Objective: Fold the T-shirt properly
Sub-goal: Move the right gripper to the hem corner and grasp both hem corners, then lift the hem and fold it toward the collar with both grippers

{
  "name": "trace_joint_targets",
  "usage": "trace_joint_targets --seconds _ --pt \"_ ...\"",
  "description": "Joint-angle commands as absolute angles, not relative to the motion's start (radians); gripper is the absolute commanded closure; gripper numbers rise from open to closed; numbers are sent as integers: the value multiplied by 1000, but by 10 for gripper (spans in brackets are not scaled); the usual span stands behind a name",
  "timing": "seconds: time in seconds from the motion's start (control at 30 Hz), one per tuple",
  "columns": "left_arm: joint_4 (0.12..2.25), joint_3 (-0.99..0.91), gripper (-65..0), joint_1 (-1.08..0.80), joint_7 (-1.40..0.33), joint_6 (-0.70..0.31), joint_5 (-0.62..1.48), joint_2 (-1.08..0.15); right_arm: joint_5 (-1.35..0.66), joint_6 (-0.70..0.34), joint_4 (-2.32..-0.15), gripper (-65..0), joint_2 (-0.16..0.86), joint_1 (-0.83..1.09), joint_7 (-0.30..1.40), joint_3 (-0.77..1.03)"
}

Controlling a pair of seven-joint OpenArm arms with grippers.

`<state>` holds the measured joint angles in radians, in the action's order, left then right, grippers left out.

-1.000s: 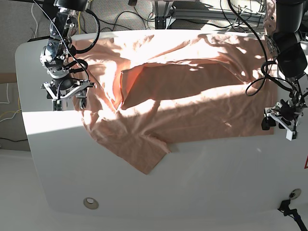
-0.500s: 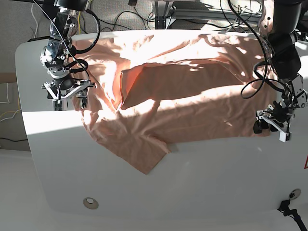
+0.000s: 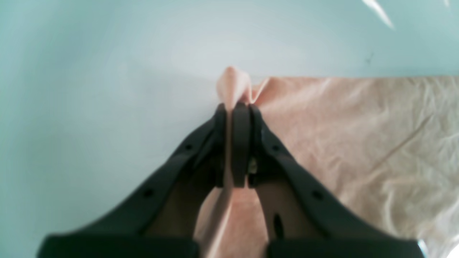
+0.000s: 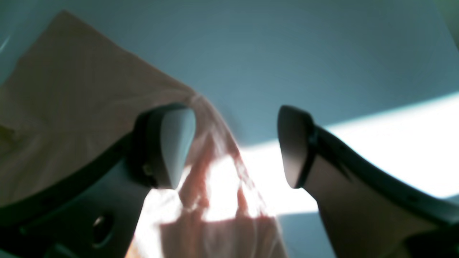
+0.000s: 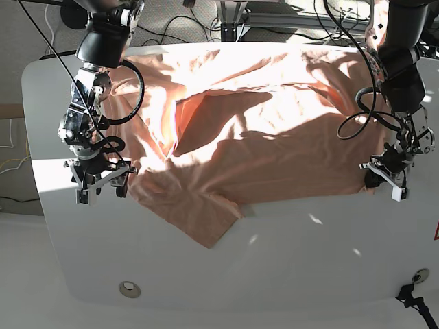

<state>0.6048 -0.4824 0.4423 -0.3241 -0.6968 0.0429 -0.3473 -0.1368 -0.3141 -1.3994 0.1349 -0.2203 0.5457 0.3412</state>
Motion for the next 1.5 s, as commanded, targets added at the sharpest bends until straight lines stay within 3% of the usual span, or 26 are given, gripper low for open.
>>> trace_joint_targets --seconds 0.0,0.27,0.57,1.13,1.2,1.23,1.37,1.47 --pt "615 -481 0 458 -331 -698 36 -363 -148 -321 -1343 -394 142 -277 516 280" --pt "615 -483 0 456 -331 -698 36 -364 -148 -314 -998 -394 142 -527 438 119" --pt "723 -483 0 383 -338 -698 35 -363 -147 -320 -570 -394 171 -662 242 101" --pt "730 -481 0 383 -338 -698 35 -364 -151 -321 -638 -388 104 -558 239 -30" --pt "730 -481 0 384 -338 -698 35 -363 -150 -321 -638 -352 102 -559 237 -30" --pt "730 -481 0 386 -337 -698 35 -363 -150 -321 -639 -304 102 -559 234 -30" --pt "733 -481 0 387 -334 -698 35 -363 -150 -321 -639 -10 102 -576 232 -30" --pt "734 -481 0 390 -331 -698 36 -363 -148 -323 -639 0 102 -581 232 -30"
